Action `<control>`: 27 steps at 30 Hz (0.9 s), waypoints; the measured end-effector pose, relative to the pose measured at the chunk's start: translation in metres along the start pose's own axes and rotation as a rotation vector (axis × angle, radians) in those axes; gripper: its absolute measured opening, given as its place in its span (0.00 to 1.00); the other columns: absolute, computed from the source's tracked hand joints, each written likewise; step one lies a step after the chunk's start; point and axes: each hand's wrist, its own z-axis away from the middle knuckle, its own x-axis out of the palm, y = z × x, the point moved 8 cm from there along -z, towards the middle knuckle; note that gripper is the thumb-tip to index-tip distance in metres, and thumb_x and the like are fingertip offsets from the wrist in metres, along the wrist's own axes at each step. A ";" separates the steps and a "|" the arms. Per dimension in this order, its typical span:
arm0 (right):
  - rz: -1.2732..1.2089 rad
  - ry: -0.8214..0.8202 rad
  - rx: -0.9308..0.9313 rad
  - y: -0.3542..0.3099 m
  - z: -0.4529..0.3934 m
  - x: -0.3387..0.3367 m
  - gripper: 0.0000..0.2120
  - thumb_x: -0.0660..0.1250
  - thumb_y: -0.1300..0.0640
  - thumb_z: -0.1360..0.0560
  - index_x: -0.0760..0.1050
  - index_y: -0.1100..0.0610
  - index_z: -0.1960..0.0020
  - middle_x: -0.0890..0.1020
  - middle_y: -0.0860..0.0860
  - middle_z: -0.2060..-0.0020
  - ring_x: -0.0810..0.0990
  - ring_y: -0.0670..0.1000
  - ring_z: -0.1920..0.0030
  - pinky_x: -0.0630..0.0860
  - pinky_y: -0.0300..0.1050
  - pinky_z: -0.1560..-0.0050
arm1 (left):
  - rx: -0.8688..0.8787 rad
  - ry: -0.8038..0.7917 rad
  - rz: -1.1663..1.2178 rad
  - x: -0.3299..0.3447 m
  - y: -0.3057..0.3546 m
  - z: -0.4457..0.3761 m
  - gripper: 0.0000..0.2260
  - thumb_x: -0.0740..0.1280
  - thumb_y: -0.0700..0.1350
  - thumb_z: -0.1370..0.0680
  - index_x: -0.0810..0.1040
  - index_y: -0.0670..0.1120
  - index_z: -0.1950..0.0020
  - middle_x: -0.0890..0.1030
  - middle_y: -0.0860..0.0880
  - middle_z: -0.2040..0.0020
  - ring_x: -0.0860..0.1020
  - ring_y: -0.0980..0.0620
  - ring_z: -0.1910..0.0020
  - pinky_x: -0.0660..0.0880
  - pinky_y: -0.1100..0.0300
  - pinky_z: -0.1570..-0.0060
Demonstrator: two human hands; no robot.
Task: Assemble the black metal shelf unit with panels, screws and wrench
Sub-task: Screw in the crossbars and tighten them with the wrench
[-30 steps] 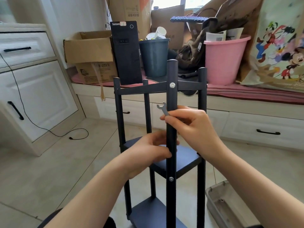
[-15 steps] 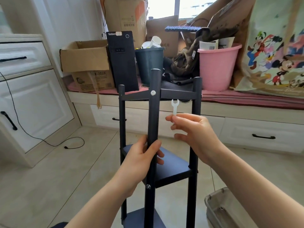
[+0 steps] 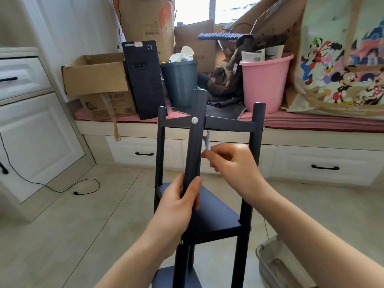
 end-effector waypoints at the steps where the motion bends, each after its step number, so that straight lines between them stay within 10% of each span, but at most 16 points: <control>1: 0.022 0.000 -0.018 -0.002 0.001 -0.001 0.07 0.68 0.59 0.22 0.83 0.51 0.56 0.82 0.40 0.68 0.79 0.41 0.65 0.74 0.32 0.62 | 0.000 -0.018 -0.001 0.003 0.001 0.000 0.13 0.63 0.56 0.18 0.75 0.47 0.53 0.73 0.49 0.66 0.70 0.49 0.63 0.66 0.52 0.57; 7: 0.130 0.025 -0.049 -0.006 0.004 -0.005 0.08 0.67 0.59 0.22 0.83 0.55 0.57 0.81 0.49 0.68 0.79 0.50 0.64 0.77 0.44 0.60 | 0.046 -0.088 -0.037 0.011 0.009 0.003 0.15 0.62 0.58 0.19 0.75 0.46 0.53 0.74 0.49 0.68 0.71 0.57 0.70 0.67 0.66 0.64; 12: 0.166 0.069 -0.049 -0.008 0.005 -0.013 0.07 0.67 0.59 0.22 0.84 0.55 0.50 0.83 0.45 0.63 0.80 0.43 0.60 0.75 0.34 0.58 | -0.016 -0.100 -0.020 0.010 0.011 0.005 0.24 0.62 0.61 0.23 0.74 0.41 0.41 0.76 0.50 0.68 0.72 0.59 0.72 0.72 0.45 0.52; 17: 0.185 0.107 -0.067 -0.012 0.005 -0.015 0.07 0.67 0.60 0.22 0.84 0.57 0.48 0.85 0.47 0.59 0.81 0.45 0.57 0.77 0.35 0.55 | 0.003 -0.107 -0.051 0.009 0.015 0.006 0.21 0.60 0.63 0.27 0.76 0.47 0.50 0.75 0.49 0.68 0.73 0.56 0.69 0.68 0.60 0.61; 27: 0.162 0.150 -0.065 -0.013 0.003 -0.013 0.07 0.68 0.59 0.22 0.85 0.58 0.52 0.84 0.48 0.68 0.81 0.43 0.66 0.80 0.45 0.54 | -0.090 -0.121 0.058 -0.005 0.009 0.003 0.19 0.63 0.59 0.26 0.75 0.45 0.48 0.74 0.49 0.66 0.72 0.52 0.66 0.71 0.54 0.60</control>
